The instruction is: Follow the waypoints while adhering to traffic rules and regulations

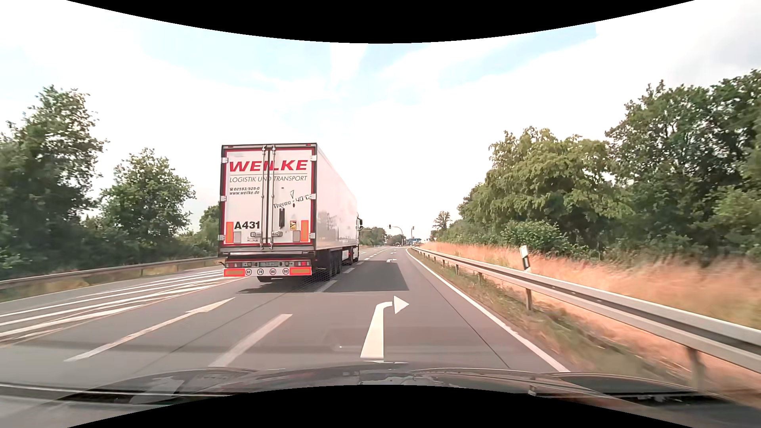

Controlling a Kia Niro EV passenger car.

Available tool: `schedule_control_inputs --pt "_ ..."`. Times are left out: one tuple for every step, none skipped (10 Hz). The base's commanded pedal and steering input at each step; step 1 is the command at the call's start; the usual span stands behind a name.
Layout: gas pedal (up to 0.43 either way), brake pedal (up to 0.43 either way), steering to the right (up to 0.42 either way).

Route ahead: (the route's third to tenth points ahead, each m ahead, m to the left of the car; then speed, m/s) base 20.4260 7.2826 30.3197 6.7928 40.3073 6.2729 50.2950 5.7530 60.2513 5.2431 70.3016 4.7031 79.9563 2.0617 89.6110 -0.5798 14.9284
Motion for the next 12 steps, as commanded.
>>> schedule_control_inputs --pt "0.15 0.0 0.002" --pt "0.15 0.0 0.001" --pt "0.15 0.0 0.001" --pt "0.15 0.0 0.001" --pt "0.15 0.0 0.001" --pt "0.15 0.0 0.001" --pt "0.15 0.0 0.001" --pt "0.15 0.0 0.001" --pt "0.15 0.0 0.001" --pt "0.15 0.0 0.001" --pt "0.138 0.0 0.001" --pt "0.138 0.0 0.001"
